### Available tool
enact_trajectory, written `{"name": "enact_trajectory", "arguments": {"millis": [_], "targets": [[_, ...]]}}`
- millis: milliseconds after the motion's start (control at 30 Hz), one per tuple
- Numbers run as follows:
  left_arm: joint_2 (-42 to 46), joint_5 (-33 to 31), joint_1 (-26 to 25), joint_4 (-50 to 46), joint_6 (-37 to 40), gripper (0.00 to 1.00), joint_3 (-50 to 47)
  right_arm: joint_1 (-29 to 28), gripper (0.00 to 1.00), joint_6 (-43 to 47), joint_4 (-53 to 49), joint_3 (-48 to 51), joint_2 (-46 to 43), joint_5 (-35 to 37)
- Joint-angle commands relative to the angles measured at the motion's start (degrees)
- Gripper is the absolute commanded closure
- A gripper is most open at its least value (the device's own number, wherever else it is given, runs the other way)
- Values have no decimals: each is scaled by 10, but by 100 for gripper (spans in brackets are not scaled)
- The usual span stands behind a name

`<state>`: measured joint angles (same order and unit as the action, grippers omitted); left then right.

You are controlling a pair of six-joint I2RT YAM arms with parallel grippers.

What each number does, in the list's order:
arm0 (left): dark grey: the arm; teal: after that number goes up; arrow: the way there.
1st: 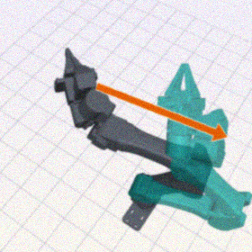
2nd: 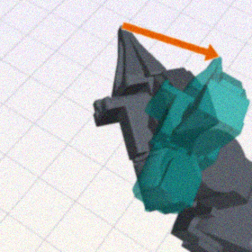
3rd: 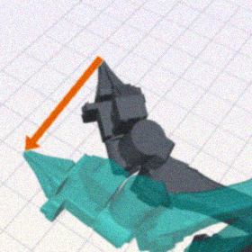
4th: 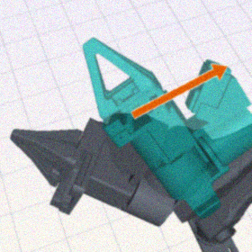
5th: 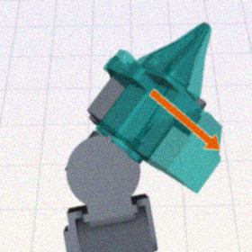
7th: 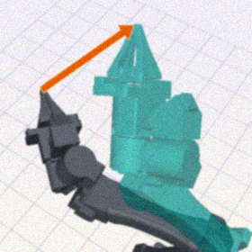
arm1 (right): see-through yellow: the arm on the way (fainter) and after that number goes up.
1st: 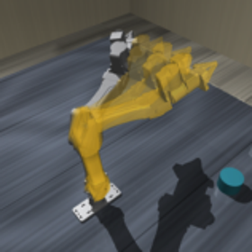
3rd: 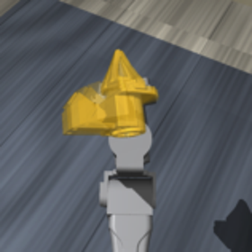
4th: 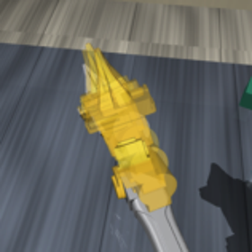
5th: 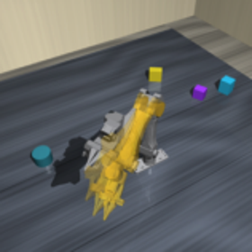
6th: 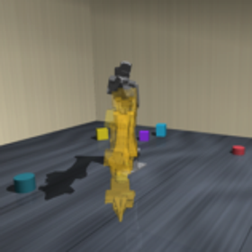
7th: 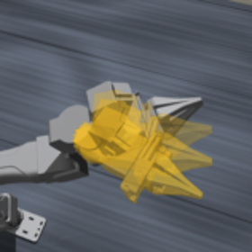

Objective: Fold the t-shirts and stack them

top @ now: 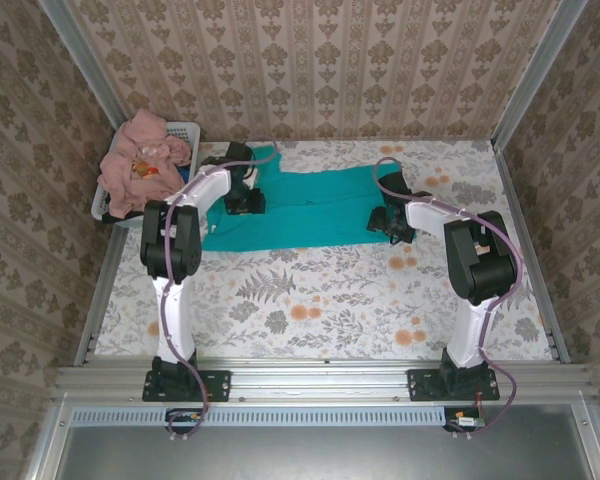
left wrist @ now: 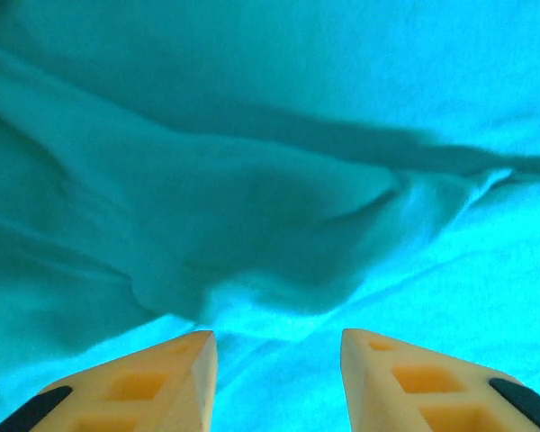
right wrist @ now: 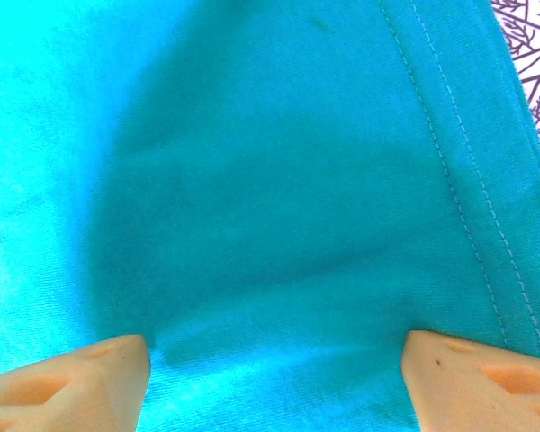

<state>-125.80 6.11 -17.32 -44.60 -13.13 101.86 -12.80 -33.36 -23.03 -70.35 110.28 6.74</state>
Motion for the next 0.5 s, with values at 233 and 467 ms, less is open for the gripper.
{"name": "enact_trajectory", "arguments": {"millis": [233,467], "targets": [[-52,-10,-1,-37,22,61,39,6,24,-2,-8,18,-9,-25],[-27,-14,-2,-51,27,100,67,5,24,-3,-7,14,-5,-30]]}}
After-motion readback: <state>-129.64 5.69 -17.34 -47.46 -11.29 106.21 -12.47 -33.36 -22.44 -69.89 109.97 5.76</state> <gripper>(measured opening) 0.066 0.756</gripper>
